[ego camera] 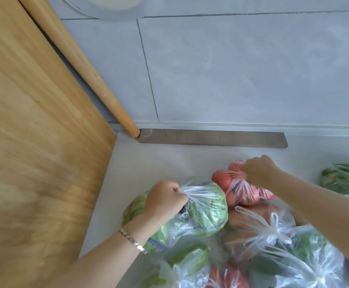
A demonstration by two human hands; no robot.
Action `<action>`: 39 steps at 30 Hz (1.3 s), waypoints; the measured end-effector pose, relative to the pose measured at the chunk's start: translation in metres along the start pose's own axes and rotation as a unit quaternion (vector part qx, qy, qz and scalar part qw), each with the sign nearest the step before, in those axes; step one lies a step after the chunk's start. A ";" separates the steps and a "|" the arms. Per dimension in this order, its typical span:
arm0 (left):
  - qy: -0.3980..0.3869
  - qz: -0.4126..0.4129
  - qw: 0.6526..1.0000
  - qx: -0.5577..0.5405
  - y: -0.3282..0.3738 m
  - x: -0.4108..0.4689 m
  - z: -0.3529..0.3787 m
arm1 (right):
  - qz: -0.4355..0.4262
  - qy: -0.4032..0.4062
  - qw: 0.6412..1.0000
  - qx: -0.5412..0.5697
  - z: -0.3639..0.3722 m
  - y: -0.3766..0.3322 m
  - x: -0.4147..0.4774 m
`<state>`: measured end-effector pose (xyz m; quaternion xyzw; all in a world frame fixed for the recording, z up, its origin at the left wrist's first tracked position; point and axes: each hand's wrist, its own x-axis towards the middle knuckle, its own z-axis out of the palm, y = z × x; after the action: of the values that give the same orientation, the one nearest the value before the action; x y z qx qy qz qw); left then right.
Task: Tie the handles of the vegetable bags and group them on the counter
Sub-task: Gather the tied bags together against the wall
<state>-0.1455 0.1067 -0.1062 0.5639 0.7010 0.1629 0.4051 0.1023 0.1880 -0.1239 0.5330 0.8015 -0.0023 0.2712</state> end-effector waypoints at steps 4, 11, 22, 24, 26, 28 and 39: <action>0.081 -0.033 0.991 -0.097 -0.006 0.009 -0.034 | 0.057 -0.013 0.996 0.068 -0.014 -0.013 0.001; 0.156 -0.048 0.971 -0.174 -0.009 0.040 -0.082 | 0.185 0.066 0.881 0.429 -0.032 -0.071 0.021; 0.181 -0.099 0.965 -0.163 -0.043 0.091 -0.128 | 0.232 0.037 0.706 0.668 -0.064 -0.178 0.079; 0.174 -0.099 0.970 -0.140 -0.047 0.098 -0.136 | 0.246 0.054 0.686 0.682 -0.068 -0.186 0.089; 0.161 -0.099 0.973 -0.130 -0.049 0.104 -0.141 | 0.264 0.070 0.674 0.686 -0.073 -0.190 0.098; 0.156 -0.095 0.975 -0.127 -0.051 0.110 -0.145 | 0.276 0.086 0.668 0.686 -0.078 -0.193 0.108; 0.164 -0.054 0.985 -0.009 -0.062 0.110 -0.145 | 0.143 0.038 0.749 0.645 -0.094 -0.177 0.111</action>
<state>-0.2994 0.2218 -0.1012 0.4871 0.7861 0.2371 0.2976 -0.1212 0.2334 -0.1427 0.6894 0.5331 -0.4597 -0.1708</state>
